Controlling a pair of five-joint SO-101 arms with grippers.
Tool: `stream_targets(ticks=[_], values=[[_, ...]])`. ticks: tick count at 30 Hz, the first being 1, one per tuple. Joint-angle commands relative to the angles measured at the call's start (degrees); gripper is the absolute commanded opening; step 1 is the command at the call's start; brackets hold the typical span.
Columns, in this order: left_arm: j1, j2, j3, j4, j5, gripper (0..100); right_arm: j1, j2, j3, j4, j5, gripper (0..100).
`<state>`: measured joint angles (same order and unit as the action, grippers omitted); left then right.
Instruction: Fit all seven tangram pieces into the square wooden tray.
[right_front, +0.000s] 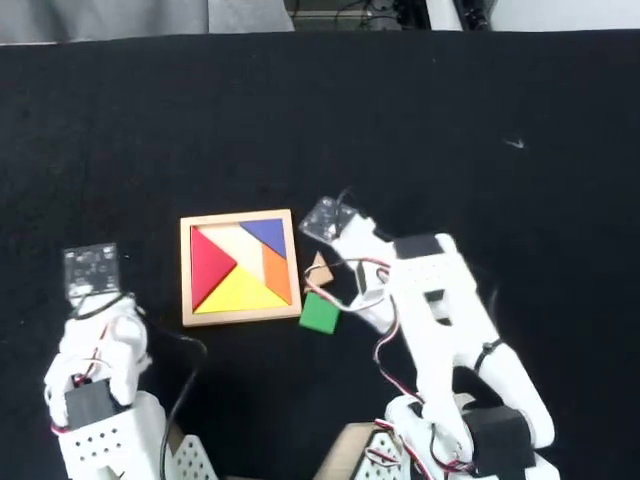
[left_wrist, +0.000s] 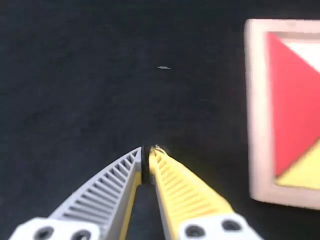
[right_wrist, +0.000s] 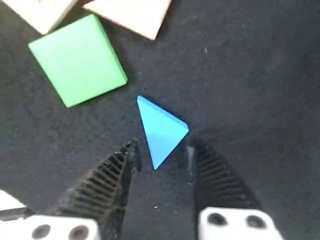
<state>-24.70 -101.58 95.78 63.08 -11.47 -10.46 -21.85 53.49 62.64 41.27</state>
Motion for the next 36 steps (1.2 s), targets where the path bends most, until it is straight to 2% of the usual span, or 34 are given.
stream_targets(ticks=[1,12,19,27,33,36], values=[[-6.4,-0.4,-4.0,-1.1,0.5,5,-0.9,-0.7,0.0,-1.3,-0.4,16.8],[-5.8,-0.4,-1.5,-4.5,0.5,5,-2.1,6.6,-4.8,-1.2,-0.4,18.5],[-5.8,-0.4,-1.5,-4.3,0.6,14,-2.2,8.3,-4.3,-4.2,-0.4,19.1],[-5.7,-0.4,-0.6,-4.7,0.6,15,-2.2,8.9,-4.2,-4.4,-0.3,19.1],[-5.7,-0.4,-0.5,-4.7,0.6,15,-2.2,9.0,-2.3,-5.5,3.1,19.0],[-5.7,-0.4,-0.5,-4.7,0.6,15,-2.1,9.0,-2.2,-6.0,3.1,13.6]])
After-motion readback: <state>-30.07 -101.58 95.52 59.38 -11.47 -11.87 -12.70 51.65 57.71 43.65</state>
